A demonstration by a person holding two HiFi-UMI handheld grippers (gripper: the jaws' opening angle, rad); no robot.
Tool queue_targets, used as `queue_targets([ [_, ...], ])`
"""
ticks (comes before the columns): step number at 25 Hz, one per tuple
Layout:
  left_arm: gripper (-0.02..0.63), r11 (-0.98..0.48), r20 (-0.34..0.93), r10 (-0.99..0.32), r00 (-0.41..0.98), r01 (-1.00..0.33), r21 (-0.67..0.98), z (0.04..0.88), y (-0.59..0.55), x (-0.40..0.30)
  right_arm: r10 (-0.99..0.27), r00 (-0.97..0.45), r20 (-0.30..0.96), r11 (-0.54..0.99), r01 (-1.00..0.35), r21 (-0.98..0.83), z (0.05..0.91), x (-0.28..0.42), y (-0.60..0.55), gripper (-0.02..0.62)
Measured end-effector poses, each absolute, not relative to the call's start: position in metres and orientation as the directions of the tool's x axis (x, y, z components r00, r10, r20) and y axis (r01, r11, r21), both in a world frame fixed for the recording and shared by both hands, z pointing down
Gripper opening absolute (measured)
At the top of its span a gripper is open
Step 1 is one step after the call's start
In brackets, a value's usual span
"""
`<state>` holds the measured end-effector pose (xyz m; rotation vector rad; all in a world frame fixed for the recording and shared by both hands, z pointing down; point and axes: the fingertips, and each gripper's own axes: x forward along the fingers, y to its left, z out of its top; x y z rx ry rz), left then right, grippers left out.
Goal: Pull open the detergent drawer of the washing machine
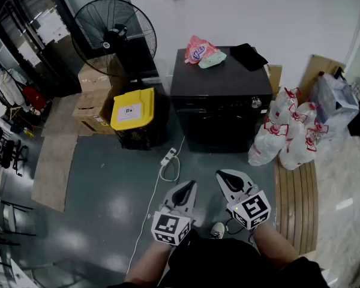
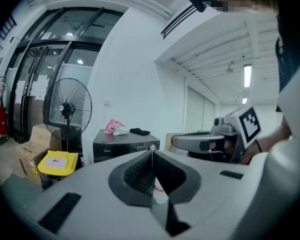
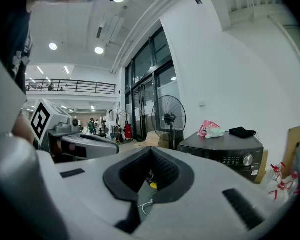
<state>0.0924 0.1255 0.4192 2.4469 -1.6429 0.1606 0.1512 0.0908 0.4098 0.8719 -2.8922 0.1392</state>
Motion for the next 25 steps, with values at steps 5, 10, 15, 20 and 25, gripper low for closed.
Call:
queue_targets([
  [5, 0.011, -0.365, 0.193, -0.906, 0.377, -0.926, 0.095, 0.419, 0.126, 0.093, -0.544, -0.829, 0.132, 0.83, -0.555, -0.063, 0.41, 0.153, 0.091, 0.005],
  [10, 0.012, -0.351, 0.178, -0.915, 0.362, -0.932, 0.092, 0.414, 0.126, 0.091, -0.549, -0.829, 0.108, 0.826, -0.558, -0.077, 0.404, 0.153, 0.089, 0.006],
  [15, 0.014, -0.341, 0.165, -0.921, 0.352, -0.936, 0.09, 0.413, 0.126, 0.09, -0.55, -0.829, 0.103, 0.827, -0.558, -0.068, 0.403, 0.152, 0.084, 0.008],
  [20, 0.033, -0.345, 0.165, -0.92, 0.356, -0.934, 0.094, 0.419, 0.121, 0.084, -0.541, -0.836, 0.094, 0.825, -0.549, -0.133, 0.411, 0.145, 0.075, 0.075],
  [25, 0.18, -0.357, 0.146, -0.918, 0.369, -0.929, 0.102, 0.422, 0.103, 0.065, -0.555, -0.827, 0.091, 0.809, -0.562, -0.174, 0.417, 0.13, 0.055, 0.122],
])
